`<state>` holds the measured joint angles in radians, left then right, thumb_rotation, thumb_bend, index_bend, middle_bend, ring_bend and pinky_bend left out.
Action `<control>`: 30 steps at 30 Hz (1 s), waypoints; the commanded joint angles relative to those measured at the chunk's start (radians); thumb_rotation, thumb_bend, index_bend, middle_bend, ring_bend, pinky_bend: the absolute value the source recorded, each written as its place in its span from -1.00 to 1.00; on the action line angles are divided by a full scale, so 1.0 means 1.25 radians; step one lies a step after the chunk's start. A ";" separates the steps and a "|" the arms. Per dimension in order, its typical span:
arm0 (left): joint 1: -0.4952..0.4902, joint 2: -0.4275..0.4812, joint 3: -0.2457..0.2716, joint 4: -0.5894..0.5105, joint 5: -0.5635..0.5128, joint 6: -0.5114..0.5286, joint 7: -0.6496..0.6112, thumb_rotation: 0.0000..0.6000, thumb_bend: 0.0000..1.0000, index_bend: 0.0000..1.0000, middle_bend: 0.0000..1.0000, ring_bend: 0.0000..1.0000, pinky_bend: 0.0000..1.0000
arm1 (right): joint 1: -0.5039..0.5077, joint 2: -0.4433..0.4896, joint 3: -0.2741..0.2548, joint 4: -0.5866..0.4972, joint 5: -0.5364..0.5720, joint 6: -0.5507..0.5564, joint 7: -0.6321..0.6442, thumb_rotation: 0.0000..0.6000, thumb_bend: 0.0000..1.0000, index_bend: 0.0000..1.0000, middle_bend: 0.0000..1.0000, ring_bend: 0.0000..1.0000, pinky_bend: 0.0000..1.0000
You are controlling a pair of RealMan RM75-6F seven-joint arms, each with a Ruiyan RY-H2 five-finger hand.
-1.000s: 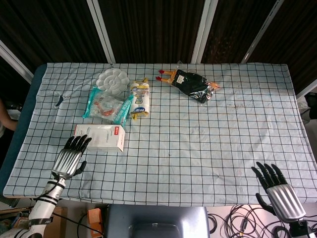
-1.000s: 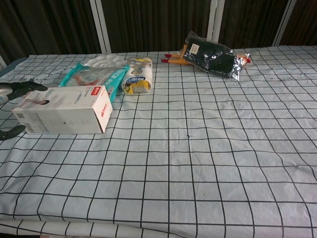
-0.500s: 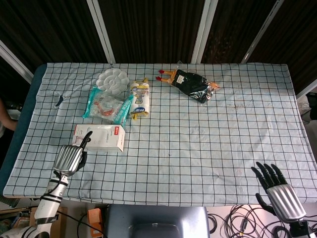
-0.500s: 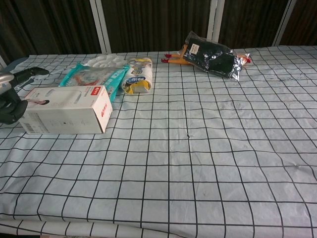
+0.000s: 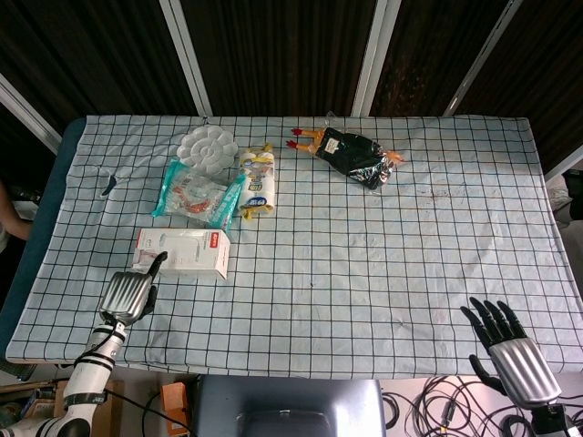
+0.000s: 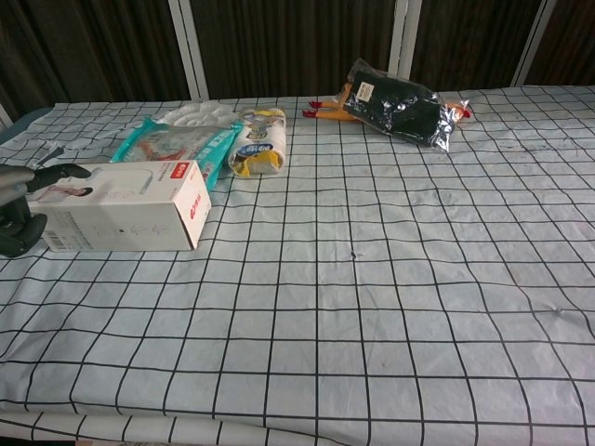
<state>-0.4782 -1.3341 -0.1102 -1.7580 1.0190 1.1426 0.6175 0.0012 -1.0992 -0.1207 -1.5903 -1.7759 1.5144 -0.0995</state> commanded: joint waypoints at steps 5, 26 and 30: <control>0.010 0.000 0.015 0.000 0.054 0.036 -0.027 1.00 0.35 -0.93 1.00 1.00 1.00 | -0.002 0.000 0.001 0.000 0.002 0.003 -0.001 1.00 -0.26 -1.00 -1.00 -1.00 -1.00; 0.337 0.023 0.266 0.331 0.645 0.564 -0.476 1.00 -0.25 -1.00 -1.00 -1.00 -1.00 | -0.011 -0.014 0.008 -0.003 0.014 0.008 -0.033 1.00 -0.26 -1.00 -1.00 -1.00 -1.00; 0.345 0.027 0.259 0.336 0.640 0.551 -0.479 1.00 -0.25 -1.00 -1.00 -1.00 -1.00 | -0.007 -0.023 0.008 -0.004 0.017 -0.006 -0.053 1.00 -0.26 -1.00 -1.00 -1.00 -1.00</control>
<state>-0.0747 -1.2929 0.1954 -1.3521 1.8213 1.8251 0.0410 -0.0087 -1.1252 -0.1106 -1.5952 -1.7558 1.5097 -0.1621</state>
